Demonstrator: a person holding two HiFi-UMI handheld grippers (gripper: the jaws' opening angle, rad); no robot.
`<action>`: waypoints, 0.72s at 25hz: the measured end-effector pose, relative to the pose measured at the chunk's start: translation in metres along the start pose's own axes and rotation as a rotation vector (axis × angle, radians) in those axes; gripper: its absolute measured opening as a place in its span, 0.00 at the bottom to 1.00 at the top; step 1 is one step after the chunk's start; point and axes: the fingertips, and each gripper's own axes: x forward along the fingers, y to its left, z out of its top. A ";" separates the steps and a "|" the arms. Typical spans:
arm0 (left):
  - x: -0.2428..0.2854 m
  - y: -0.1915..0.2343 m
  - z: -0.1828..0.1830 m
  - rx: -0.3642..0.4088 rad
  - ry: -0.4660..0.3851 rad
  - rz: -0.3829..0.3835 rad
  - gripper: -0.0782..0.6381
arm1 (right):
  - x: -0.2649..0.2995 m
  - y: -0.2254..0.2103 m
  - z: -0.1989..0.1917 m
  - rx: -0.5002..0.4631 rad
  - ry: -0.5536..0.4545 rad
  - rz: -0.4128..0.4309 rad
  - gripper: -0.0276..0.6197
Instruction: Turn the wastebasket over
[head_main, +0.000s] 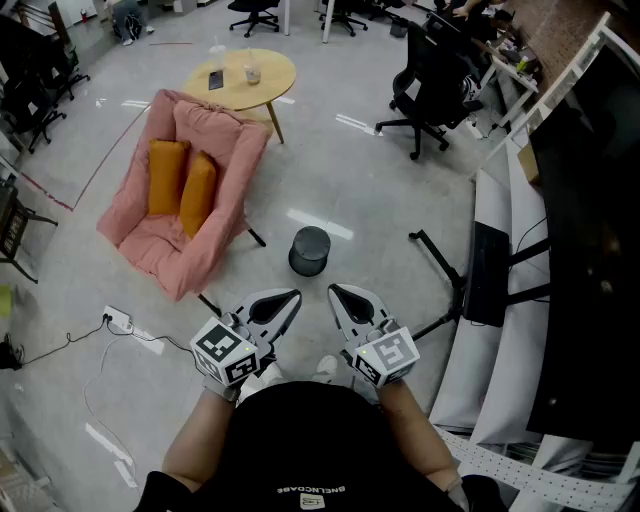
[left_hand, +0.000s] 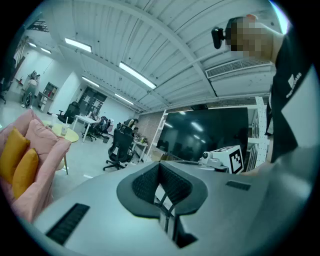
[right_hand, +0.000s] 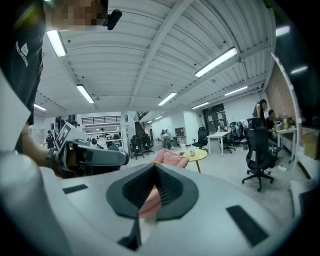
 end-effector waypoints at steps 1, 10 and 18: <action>0.006 -0.001 0.000 -0.005 -0.004 -0.003 0.13 | -0.001 -0.004 -0.001 -0.001 -0.001 0.002 0.06; 0.040 -0.008 0.011 -0.021 -0.057 0.030 0.13 | -0.020 -0.039 -0.002 -0.022 -0.007 0.027 0.06; 0.068 -0.020 -0.008 -0.061 -0.047 0.104 0.13 | -0.041 -0.063 -0.005 -0.044 -0.040 0.098 0.06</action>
